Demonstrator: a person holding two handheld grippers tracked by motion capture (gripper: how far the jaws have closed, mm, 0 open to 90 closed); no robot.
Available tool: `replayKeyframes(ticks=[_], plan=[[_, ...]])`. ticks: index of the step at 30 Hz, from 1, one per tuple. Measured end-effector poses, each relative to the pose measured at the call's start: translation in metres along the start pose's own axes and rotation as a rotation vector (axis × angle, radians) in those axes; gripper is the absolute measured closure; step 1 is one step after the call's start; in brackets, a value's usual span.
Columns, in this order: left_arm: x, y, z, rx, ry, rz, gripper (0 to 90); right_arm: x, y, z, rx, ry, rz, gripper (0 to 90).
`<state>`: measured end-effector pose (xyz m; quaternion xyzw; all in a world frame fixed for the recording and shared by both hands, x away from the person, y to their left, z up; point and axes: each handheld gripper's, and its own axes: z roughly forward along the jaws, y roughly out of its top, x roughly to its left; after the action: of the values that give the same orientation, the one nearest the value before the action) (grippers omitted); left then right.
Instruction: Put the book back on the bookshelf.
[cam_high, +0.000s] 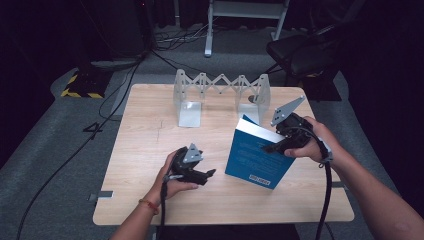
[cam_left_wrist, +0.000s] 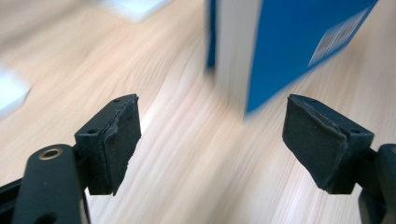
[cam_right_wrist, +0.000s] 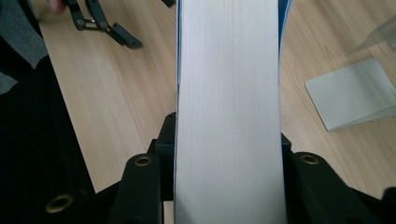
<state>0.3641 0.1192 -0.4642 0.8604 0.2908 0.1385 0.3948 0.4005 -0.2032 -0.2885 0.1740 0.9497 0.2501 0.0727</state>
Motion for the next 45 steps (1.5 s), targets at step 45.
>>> replayKeyframes(ticks=[45], plan=[[0.013, -0.066, -0.016, 0.097, 0.050, -0.077, 18.6, -0.092, 0.015, -0.016, -0.021, -0.264, 0.286, 61.4]])
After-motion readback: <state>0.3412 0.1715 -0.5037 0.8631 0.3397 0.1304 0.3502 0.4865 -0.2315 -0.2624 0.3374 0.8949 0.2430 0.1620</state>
